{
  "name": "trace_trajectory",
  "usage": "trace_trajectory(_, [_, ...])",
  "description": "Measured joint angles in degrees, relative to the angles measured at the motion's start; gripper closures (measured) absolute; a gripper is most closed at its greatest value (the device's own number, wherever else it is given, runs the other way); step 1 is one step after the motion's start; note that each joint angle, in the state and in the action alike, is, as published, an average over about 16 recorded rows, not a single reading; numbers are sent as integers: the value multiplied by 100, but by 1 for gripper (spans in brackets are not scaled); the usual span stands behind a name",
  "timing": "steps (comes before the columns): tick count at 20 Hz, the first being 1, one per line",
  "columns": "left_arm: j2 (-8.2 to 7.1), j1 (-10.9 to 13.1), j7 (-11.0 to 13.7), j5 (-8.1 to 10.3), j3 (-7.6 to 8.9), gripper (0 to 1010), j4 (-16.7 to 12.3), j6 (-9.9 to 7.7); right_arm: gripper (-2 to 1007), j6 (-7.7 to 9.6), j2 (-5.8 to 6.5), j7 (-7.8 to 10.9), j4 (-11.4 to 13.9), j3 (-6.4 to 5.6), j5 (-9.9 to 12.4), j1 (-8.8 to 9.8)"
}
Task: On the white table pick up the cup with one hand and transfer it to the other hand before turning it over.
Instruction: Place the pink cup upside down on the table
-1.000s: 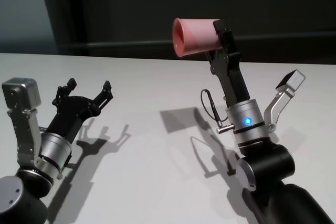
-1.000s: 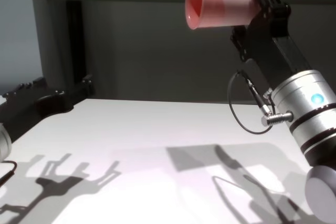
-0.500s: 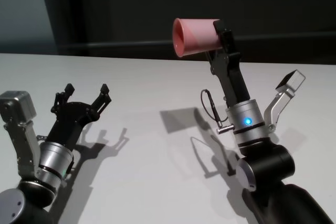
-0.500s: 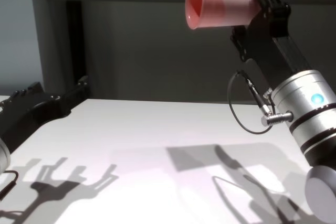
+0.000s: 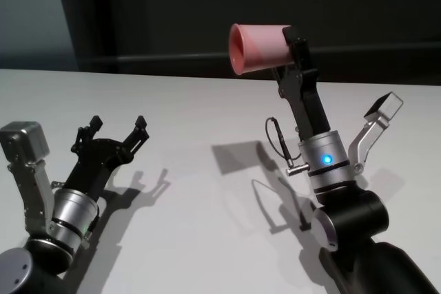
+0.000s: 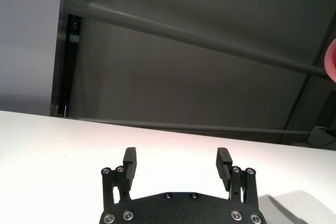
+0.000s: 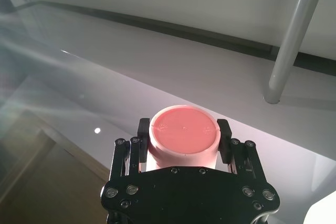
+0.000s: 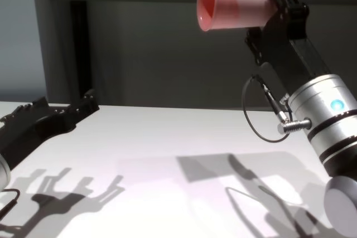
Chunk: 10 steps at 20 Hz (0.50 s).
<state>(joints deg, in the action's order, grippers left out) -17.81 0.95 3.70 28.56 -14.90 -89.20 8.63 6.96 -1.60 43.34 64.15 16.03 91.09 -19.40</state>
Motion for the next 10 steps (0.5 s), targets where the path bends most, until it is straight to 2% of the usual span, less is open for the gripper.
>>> trace_trajectory(10, [-4, -9, 9, 25, 0, 9, 10, -32, 262, 0, 0, 0, 0, 0, 0, 0])
